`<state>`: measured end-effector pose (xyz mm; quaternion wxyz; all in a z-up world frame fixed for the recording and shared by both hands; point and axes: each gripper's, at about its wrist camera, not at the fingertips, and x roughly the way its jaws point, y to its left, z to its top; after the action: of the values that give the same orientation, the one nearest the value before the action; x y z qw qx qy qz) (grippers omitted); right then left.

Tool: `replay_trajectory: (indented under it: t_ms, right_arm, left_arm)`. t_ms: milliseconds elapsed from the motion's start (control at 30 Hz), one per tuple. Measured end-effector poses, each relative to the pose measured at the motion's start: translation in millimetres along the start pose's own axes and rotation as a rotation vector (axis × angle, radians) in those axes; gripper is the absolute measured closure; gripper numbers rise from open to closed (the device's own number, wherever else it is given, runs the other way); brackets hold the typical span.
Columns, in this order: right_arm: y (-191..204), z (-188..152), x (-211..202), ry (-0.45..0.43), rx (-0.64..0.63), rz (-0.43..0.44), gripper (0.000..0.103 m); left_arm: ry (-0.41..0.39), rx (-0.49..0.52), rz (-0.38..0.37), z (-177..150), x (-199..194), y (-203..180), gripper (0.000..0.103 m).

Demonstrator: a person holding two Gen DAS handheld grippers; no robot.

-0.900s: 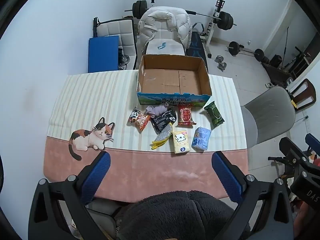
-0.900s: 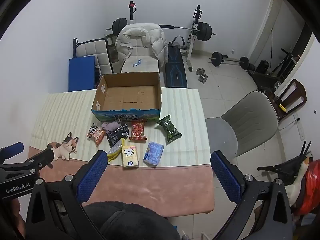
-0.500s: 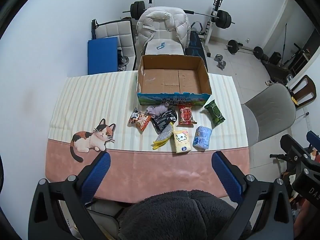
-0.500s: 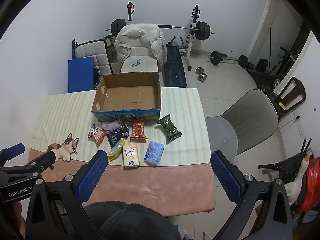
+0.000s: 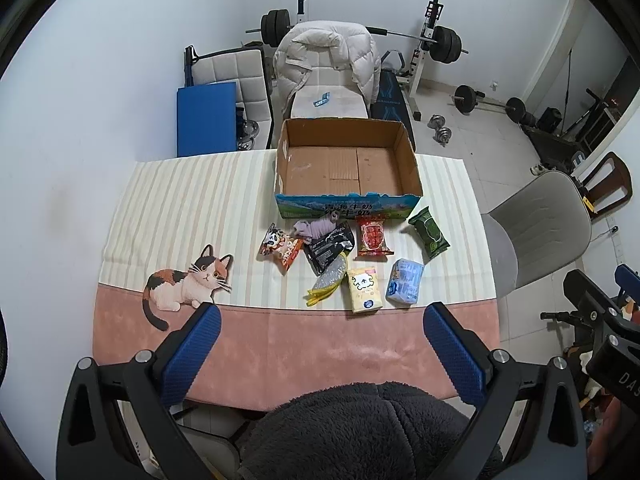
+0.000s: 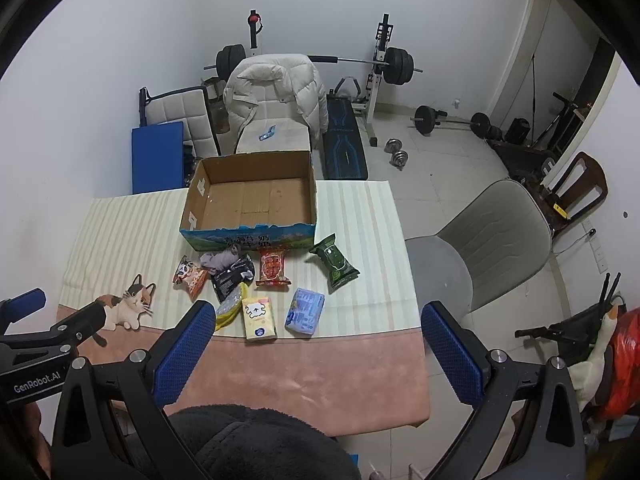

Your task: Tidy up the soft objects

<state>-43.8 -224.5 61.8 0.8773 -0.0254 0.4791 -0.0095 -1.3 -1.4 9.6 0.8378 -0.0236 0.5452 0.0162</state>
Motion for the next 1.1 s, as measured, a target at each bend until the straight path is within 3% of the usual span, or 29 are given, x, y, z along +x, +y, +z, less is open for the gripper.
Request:
replay_trajectory:
  t_ms: [1100]
  right_arm:
    - [-1.0, 0.5, -3.4, -0.012, -0.001, 0.002, 0.000]
  left_arm:
    - [-0.021, -0.004, 0.003, 4.0, -9.1, -4.3, 0.000]
